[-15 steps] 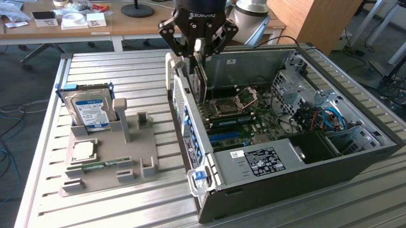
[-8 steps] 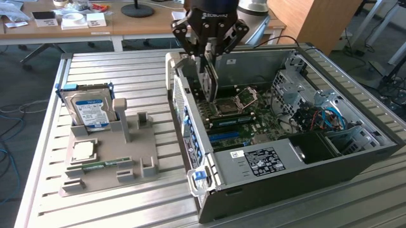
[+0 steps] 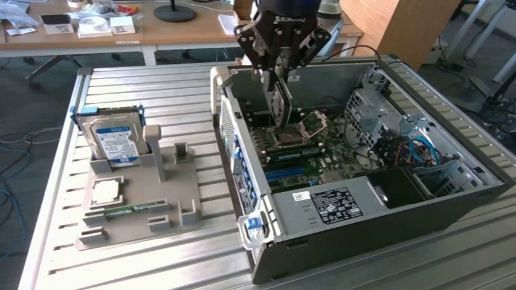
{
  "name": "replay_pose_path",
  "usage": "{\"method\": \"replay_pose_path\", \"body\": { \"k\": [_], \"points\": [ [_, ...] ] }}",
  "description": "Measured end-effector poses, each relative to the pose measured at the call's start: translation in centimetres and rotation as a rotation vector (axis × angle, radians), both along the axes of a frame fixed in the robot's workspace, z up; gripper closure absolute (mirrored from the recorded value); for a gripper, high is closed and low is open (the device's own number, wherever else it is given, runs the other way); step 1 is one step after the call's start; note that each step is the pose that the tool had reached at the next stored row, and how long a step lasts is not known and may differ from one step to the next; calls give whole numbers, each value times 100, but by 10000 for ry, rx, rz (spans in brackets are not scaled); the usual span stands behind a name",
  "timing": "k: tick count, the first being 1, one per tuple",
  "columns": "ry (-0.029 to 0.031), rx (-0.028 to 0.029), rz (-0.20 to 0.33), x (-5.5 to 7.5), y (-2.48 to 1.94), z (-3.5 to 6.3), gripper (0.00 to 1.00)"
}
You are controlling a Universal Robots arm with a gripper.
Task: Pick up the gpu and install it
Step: 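Pick up the gpu and move the gpu toward the slot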
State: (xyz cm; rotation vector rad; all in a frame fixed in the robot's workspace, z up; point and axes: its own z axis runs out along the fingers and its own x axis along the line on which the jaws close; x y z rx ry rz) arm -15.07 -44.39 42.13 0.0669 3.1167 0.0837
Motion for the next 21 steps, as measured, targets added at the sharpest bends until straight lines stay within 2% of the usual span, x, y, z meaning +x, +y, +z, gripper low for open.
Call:
{"method": "replay_pose_path", "body": {
  "k": [21],
  "points": [
    [0, 11, 0, 347, 0, 0, 73]
  ]
}}
